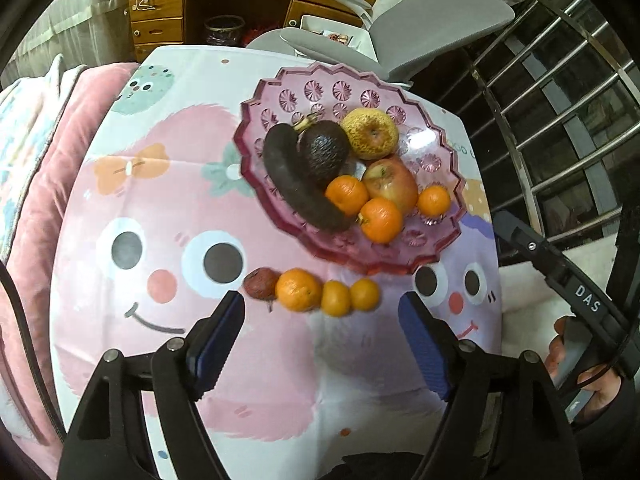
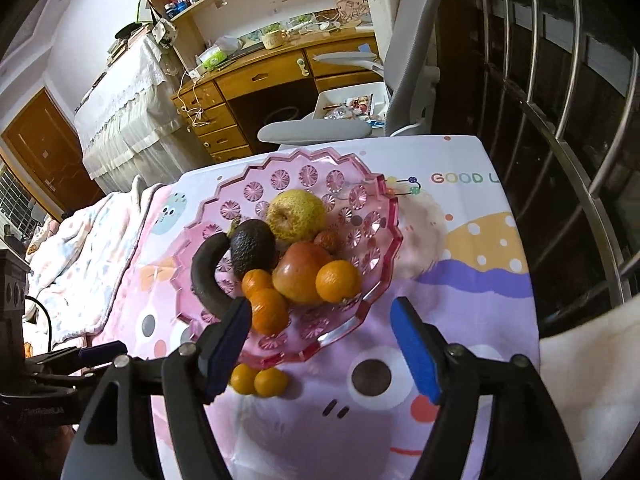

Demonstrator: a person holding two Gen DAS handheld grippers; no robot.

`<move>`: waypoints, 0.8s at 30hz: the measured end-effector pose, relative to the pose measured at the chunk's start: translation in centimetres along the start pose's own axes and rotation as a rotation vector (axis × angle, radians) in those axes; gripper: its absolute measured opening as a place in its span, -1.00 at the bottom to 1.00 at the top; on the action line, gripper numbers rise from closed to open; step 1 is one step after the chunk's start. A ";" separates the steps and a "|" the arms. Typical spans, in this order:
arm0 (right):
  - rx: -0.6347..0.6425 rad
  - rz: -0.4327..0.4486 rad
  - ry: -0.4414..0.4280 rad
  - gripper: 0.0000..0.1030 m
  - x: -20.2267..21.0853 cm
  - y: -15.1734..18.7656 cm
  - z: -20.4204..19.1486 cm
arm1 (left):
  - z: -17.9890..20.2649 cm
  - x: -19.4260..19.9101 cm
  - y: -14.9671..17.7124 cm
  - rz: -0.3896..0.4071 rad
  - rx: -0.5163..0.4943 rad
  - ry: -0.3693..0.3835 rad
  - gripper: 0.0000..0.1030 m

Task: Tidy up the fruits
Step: 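Move both tools back from the bowl toward the remaining oranges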

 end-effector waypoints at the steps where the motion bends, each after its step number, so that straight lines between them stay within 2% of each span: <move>1: 0.004 0.007 -0.001 0.41 0.2 0.3 -0.4 | -0.3 0.1 0.2 -0.001 -0.009 -0.004 0.53; 7: 0.025 0.032 0.002 0.41 1.1 1.7 -2.1 | -1.6 0.4 0.8 -0.003 -0.056 -0.013 0.54; 12: 0.079 0.059 0.012 0.41 1.4 2.9 -3.3 | -1.8 0.1 1.0 -0.009 -0.137 0.002 0.54; 19: 0.166 0.059 0.054 0.40 0.6 5.8 -4.6 | -1.0 -1.1 1.4 -0.005 -0.308 0.021 0.54; 24: 0.240 0.039 0.093 0.40 -0.9 7.8 -5.2 | -0.1 -2.1 1.4 0.028 -0.461 0.041 0.54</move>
Point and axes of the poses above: each gripper's, at about its wrist camera, not at the fingertips, and x roughly against the way its jaws point, z to its right, y to its underside, the point moved 8 cm from there along -x, roughly the way its jaws point, and after that the axes turned 11 degrees about -y, right-handed, at the moved point
